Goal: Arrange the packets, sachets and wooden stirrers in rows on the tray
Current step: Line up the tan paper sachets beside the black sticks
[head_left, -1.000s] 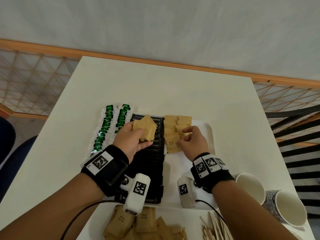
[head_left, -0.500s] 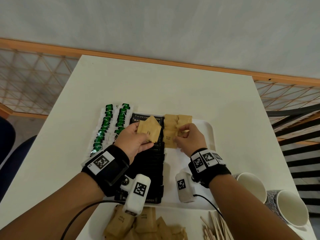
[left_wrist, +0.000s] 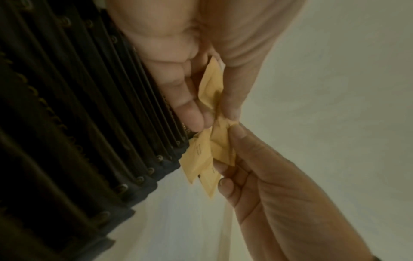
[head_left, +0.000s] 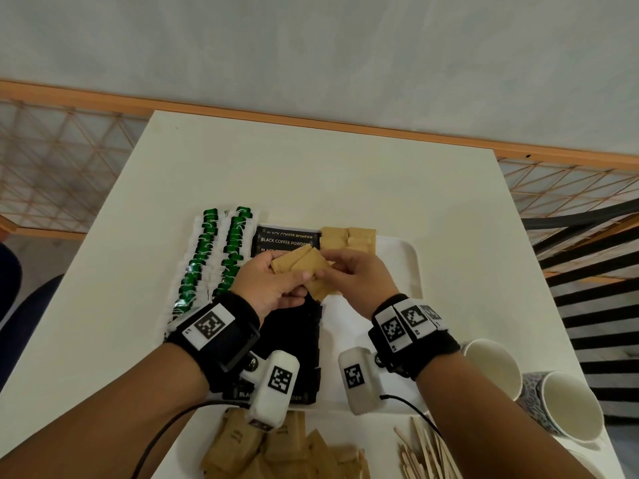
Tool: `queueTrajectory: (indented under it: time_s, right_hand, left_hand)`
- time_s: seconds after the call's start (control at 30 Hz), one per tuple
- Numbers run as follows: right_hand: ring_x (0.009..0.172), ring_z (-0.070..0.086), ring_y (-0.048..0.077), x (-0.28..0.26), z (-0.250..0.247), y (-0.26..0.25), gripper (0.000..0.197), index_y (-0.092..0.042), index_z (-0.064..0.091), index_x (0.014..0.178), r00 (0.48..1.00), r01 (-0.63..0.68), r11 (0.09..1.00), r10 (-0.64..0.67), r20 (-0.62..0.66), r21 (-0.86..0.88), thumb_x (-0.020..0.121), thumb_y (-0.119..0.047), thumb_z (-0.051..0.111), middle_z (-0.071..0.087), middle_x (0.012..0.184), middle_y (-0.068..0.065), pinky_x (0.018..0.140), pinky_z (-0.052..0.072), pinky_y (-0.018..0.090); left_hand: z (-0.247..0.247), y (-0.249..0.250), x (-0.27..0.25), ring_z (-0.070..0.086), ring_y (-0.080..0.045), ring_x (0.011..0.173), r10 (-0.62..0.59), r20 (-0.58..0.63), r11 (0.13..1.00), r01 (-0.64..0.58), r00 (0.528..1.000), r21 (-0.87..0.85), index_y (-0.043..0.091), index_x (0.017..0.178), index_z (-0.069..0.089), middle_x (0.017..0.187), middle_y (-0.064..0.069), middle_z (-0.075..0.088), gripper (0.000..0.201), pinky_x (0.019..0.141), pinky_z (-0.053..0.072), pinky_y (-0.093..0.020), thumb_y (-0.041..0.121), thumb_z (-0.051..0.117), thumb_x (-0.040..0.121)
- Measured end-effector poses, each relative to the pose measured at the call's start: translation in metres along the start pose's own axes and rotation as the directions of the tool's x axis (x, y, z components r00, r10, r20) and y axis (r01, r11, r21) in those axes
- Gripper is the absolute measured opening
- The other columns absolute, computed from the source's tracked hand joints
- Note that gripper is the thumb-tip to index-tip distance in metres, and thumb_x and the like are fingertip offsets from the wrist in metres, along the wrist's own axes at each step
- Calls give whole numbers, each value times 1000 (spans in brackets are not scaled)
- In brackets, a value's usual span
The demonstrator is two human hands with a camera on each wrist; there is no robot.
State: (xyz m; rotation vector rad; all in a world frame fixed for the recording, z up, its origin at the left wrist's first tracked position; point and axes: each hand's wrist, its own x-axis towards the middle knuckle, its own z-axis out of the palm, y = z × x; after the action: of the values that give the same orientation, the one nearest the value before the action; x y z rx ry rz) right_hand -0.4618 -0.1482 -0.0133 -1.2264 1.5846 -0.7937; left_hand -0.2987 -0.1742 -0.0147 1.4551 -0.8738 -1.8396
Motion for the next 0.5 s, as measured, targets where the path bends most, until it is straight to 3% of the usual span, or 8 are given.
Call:
queueTrajectory:
  time_s: [0.1, 0.2, 0.33, 0.5]
  right_hand:
    - [68, 61, 0, -3, -8, 5, 17, -23, 63, 100, 996, -87, 996, 88, -17, 35, 85, -18, 69, 63, 82, -15, 59, 49, 16]
    - [65, 63, 10, -6, -23, 13, 4, -21, 65, 83, 980, -156, 986, 161, -114, 54, 87, -20, 67, 69, 80, -3, 61, 51, 24]
    - [69, 66, 17, -8, -44, 29, 4, -20, 67, 87, 926, -250, 962, 270, -263, 108, 88, -23, 65, 72, 81, 5, 67, 56, 32]
    - [76, 70, 27, -5, -49, 40, 5, -21, 66, 81, 900, -308, 944, 329, -287, 117, 86, -22, 65, 73, 80, 10, 71, 59, 37]
  left_hand:
    - [1, 2, 0, 67, -21, 68, 3, -58, 1000, -4, 998, -28, 12, 111, 58, 89, -14, 67, 21, 57, 59, -28, 7, 59, 91]
    - [-1, 5, 0, 70, -25, 78, -9, -63, 998, 5, 998, -58, 16, 107, 58, 100, -16, 67, 20, 64, 60, -29, 2, 51, 94]
    - [-3, 6, -2, 70, -28, 90, -3, -48, 997, -1, 999, -71, 12, 116, 57, 106, -16, 67, 25, 76, 58, -34, 2, 51, 94]
    - [-4, 9, -4, 68, -28, 91, 9, -40, 995, -13, 999, -98, 12, 107, 59, 109, -17, 65, 21, 76, 57, -32, 1, 55, 91]
